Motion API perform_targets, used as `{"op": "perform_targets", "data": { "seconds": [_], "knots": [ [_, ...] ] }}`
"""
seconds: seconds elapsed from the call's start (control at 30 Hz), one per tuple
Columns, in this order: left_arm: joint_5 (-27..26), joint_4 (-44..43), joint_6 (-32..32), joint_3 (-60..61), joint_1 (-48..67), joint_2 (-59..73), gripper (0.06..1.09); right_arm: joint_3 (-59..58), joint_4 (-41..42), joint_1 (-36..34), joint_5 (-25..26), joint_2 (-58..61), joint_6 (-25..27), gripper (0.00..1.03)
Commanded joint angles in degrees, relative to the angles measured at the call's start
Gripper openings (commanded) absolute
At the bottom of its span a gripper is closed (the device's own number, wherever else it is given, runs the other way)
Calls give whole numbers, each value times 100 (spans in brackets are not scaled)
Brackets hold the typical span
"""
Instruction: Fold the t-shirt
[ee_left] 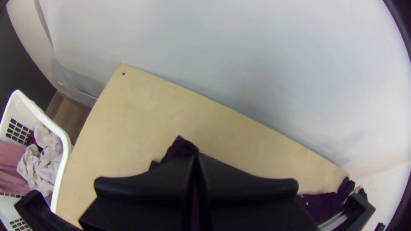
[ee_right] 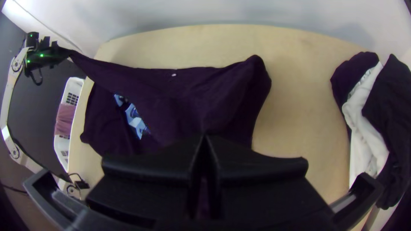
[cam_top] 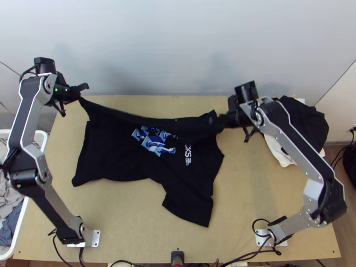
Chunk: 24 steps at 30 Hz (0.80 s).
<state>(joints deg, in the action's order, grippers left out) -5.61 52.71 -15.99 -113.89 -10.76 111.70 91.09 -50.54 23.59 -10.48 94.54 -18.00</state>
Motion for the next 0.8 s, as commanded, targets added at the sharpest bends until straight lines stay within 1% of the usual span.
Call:
{"op": "perform_targets", "data": {
  "seconds": [0.0, 0.13, 0.37, 0.57, 0.77],
  "knots": [
    [-380, 3, 175, 1536, 136, -1010, 10, -786, -193, 181, -200, -525, -2, 3],
    [-494, -235, 307, 2679, 171, -1669, 10, -1128, -193, 5, -191, -630, 42, 3],
    [-512, -367, 720, 3909, -101, -2530, 10, -1418, -193, -153, -200, -727, 77, 3],
    [-512, -744, 1168, 4357, -752, -2609, 10, -1541, -193, -127, -200, -815, 68, 3],
    [-512, -1158, 1247, 4726, -840, -2574, 10, -1805, -184, -109, -200, -894, 112, 3]
  ]
}}
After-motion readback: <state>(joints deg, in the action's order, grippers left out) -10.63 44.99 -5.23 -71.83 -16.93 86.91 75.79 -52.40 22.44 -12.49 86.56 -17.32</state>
